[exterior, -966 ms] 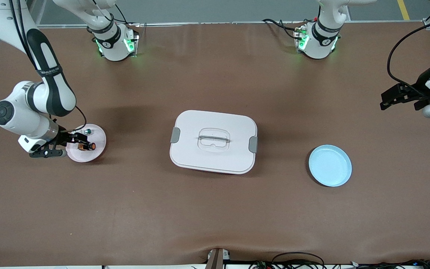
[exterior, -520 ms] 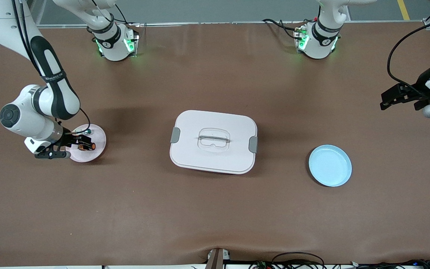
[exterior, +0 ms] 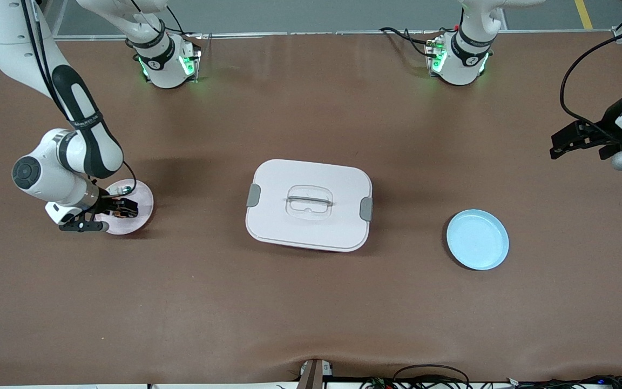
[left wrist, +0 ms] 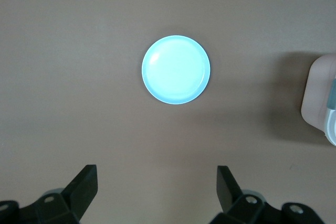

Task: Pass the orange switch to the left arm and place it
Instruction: 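Close the right gripper on the orange switch and lift it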

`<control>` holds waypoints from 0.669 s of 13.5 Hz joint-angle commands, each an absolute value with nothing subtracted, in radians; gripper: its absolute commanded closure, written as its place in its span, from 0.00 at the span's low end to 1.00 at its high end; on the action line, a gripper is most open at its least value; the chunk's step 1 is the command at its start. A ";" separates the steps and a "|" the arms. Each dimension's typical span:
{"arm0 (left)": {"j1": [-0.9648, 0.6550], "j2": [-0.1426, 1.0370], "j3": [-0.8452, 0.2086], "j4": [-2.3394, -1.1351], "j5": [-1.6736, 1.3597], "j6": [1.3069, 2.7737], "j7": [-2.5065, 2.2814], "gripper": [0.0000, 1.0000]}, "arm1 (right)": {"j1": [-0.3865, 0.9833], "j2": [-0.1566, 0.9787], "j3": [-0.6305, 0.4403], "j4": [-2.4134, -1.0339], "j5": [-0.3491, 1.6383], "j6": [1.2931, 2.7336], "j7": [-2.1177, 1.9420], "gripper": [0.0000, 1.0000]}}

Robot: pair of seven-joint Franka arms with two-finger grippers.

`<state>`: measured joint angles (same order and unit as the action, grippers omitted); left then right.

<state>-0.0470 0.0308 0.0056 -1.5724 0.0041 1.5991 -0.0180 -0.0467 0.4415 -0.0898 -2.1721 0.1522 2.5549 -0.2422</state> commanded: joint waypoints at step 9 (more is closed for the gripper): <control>-0.048 0.035 0.003 -1.554 0.017 1.582 -0.011 0.00 | -0.055 0.449 -0.081 -2.169 0.181 2.557 -0.268 1.00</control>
<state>-0.0471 0.0308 0.0056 -1.5724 0.0041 1.5991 -0.0180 -0.0466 0.4525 -0.0876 -2.1709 0.1540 2.5608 -0.2429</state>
